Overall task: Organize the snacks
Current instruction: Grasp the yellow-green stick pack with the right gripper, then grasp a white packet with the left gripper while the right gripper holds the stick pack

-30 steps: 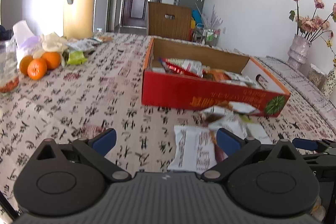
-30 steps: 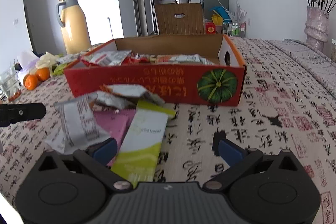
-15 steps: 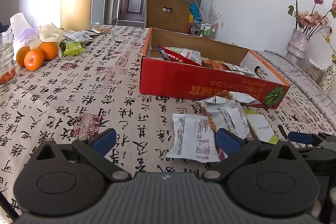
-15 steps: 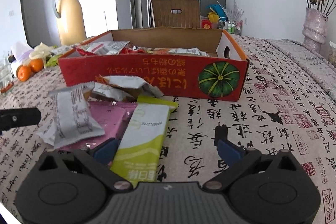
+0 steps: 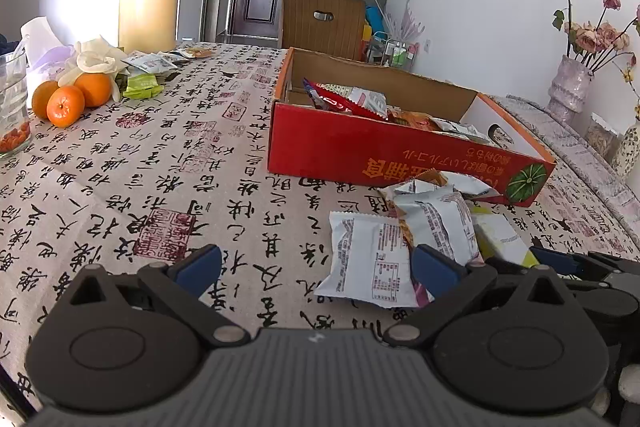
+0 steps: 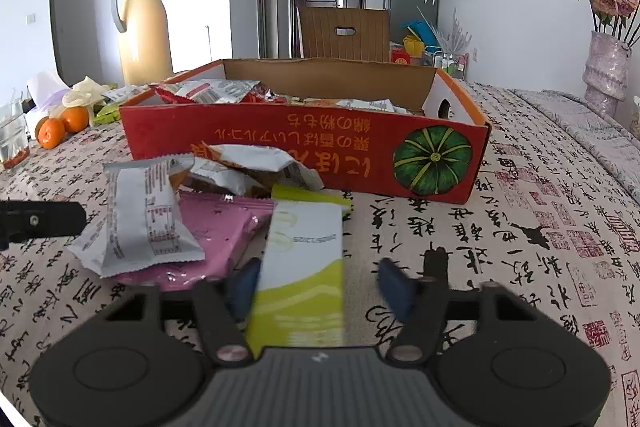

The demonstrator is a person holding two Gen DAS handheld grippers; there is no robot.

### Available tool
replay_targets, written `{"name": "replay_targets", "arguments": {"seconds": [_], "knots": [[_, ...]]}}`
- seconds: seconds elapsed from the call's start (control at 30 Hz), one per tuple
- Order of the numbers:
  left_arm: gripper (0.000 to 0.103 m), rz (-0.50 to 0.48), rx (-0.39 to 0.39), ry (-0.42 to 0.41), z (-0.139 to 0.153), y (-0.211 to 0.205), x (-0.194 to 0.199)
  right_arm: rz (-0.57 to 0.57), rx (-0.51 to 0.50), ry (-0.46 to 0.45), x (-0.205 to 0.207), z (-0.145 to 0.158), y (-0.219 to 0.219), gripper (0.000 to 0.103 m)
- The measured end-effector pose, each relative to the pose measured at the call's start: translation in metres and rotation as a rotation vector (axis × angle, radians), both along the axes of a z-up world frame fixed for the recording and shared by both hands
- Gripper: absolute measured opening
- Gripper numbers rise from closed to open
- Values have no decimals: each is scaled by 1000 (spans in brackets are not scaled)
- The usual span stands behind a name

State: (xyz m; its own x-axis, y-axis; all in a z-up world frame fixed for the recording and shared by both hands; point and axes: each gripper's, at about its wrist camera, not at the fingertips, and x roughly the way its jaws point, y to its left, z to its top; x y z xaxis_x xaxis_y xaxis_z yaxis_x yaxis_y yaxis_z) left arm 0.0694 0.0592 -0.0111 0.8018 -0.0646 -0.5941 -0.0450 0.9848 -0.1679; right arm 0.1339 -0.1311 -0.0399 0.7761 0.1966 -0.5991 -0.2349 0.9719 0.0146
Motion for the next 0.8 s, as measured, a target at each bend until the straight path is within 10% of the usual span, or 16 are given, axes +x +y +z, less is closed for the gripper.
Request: {"name": "replay_targets", "arguments": {"seconds": [0.8], "knots": [[103,-7,40,83,-8,-23,24,-89,81,-65,-8,9,-56,35]]}}
